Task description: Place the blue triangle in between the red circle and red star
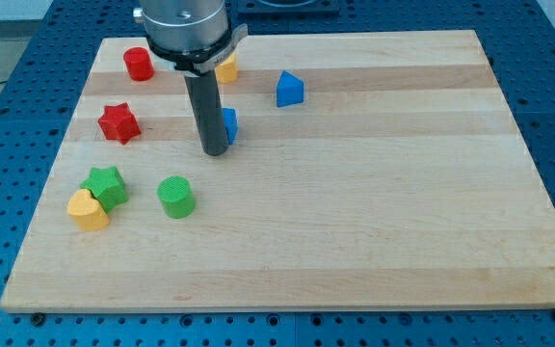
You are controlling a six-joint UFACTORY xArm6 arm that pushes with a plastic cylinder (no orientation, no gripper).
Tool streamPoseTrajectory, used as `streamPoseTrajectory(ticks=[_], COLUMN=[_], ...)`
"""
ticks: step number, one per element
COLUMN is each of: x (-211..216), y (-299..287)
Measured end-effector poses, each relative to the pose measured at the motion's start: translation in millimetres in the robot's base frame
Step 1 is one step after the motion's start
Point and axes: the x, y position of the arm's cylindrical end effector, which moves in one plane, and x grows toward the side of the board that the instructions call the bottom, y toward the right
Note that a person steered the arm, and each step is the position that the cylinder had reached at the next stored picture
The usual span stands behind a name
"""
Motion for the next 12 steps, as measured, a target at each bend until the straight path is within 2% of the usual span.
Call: streamPoseTrajectory(ticks=[1,2,4,8,9,10,12], x=[35.0,34.2,-11.3,-16.2,-16.9,-35.3,-77.1], y=[45.7,80.3,80.5,52.2,97.3,123.6,146.8])
